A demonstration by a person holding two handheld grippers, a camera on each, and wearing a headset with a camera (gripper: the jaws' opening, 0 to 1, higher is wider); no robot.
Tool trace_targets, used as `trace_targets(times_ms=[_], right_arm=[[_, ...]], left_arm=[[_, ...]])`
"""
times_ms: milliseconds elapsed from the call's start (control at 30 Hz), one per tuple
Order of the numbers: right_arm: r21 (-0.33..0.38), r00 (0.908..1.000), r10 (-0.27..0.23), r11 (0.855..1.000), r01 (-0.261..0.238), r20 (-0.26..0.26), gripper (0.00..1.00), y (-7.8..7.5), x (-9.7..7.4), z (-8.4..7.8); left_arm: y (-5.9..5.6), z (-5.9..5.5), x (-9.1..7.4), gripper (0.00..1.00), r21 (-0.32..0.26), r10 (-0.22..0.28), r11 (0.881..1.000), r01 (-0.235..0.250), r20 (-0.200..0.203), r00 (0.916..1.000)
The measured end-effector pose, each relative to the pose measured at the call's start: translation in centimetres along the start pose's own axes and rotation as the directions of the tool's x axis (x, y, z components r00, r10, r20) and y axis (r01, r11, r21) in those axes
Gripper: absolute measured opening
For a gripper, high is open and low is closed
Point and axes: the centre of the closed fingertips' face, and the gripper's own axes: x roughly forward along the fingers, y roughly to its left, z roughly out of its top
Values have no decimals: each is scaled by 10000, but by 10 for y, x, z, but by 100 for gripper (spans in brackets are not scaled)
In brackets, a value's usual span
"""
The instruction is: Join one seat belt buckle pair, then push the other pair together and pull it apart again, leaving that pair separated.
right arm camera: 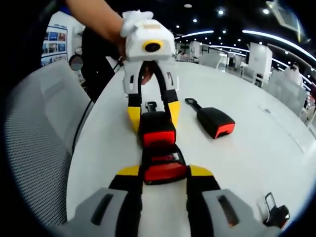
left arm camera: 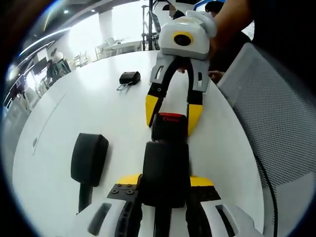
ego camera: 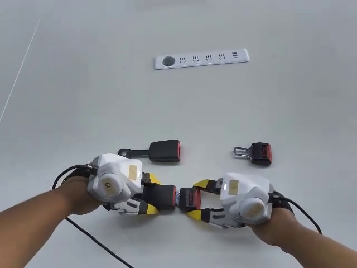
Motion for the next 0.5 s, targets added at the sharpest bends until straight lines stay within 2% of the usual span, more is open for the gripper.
trace_targets(times_ms=[100,167,233,500], right_arm=[[-44,10000,46,10000,-46,12,32,0,0,0],[-506,10000,12,9987,-15,-53,32,-1,1,0],[-270,10000,22,9996,-22,-1,32,0,0,0],[-71,9999,3,10000,-2,127,32,1,0,0]], left_arm=[[0,0,0,34,-64,27,10000,-26,141,9999],[0,0,0,34,-88,35,10000,-33,205,9998],[0,0,0,34,-107,52,9999,-50,270,9996],[0,0,0,34,-331,63,9994,-48,464,9989]])
